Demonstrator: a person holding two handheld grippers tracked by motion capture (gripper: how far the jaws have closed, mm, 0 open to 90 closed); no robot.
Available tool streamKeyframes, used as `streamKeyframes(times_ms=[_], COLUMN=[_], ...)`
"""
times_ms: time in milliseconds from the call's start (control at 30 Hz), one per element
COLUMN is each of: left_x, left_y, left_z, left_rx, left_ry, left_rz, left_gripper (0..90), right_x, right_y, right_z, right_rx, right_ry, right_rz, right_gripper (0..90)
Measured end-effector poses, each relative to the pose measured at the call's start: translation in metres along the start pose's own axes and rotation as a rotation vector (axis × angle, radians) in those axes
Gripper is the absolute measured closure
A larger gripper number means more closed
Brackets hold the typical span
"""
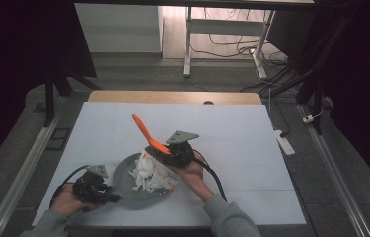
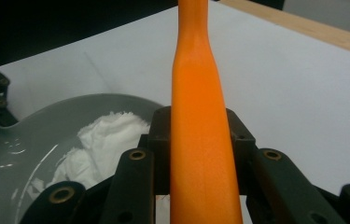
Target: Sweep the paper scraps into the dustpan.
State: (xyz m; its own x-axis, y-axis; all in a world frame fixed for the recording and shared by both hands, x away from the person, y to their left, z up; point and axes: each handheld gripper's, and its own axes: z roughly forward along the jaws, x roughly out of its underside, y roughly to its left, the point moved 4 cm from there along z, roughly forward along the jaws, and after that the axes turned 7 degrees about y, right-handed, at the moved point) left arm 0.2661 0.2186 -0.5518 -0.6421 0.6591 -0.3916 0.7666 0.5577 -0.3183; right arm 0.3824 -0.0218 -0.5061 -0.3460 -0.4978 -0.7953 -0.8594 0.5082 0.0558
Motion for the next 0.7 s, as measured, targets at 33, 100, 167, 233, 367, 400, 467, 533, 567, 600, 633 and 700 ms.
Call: streamKeyframes(times_ms=[33,100,167,233,367,400,467,533,567,600,633,700], left_x=[0.0,0.0,0.0,-0.001,-0.001,-0.001,-0.001,-0.001,-0.001,0.0,0.0,0.0], left_y=[0.0,0.0,0.0,0.0,0.0,0.0,0.0,0.0,0.0,0.0,0.0,0.0], left_z=[0.0,0.0,0.0,0.0,0.0,0.001,0.001,0.0,0.0,0.0,0.0,0.0], left_rx=[0.0,0.001,0.0,0.0,0.001,0.001,0.0,0.001,0.001,0.001,0.002,0.002], left_ry=[0.0,0.0,0.001,0.001,0.0,0.0,-0.001,-0.002,-0.003,-0.003,-0.004,-0.003], left_rz=[0.0,0.001,0.0,0.0,-0.001,-0.001,0.0,-0.001,-0.001,-0.001,0.0,0.0], left_gripper=[61.7,61.7,61.7,61.7,61.7,61.7,61.7,61.7,61.7,61.7,61.7,61.7], right_x=[0.0,0.0,0.0,0.0,0.0,0.0,0.0,0.0,-0.001,-0.002,-0.002,-0.003], right_y=[-0.003,-0.008,-0.013,-0.017,-0.025,-0.027,-0.028,-0.028,-0.027,-0.026,-0.024,-0.02], right_z=[-0.002,-0.007,-0.01,-0.009,0.0,0.004,0.013,0.023,0.026,0.03,0.033,0.038], right_rx=[0.01,0.03,0.045,0.06,0.076,0.077,0.075,0.072,0.073,0.071,0.07,0.065], right_ry=[-0.004,-0.003,-0.003,-0.001,0.016,0.022,0.036,0.053,0.059,0.068,0.076,0.094], right_rz=[0.003,0.012,0.018,0.021,0.034,0.04,0.051,0.052,0.051,0.042,0.038,0.027], right_gripper=[69.9,69.9,69.9,69.9,69.9,69.9,69.9,69.9,69.9,69.9,69.9,69.9])
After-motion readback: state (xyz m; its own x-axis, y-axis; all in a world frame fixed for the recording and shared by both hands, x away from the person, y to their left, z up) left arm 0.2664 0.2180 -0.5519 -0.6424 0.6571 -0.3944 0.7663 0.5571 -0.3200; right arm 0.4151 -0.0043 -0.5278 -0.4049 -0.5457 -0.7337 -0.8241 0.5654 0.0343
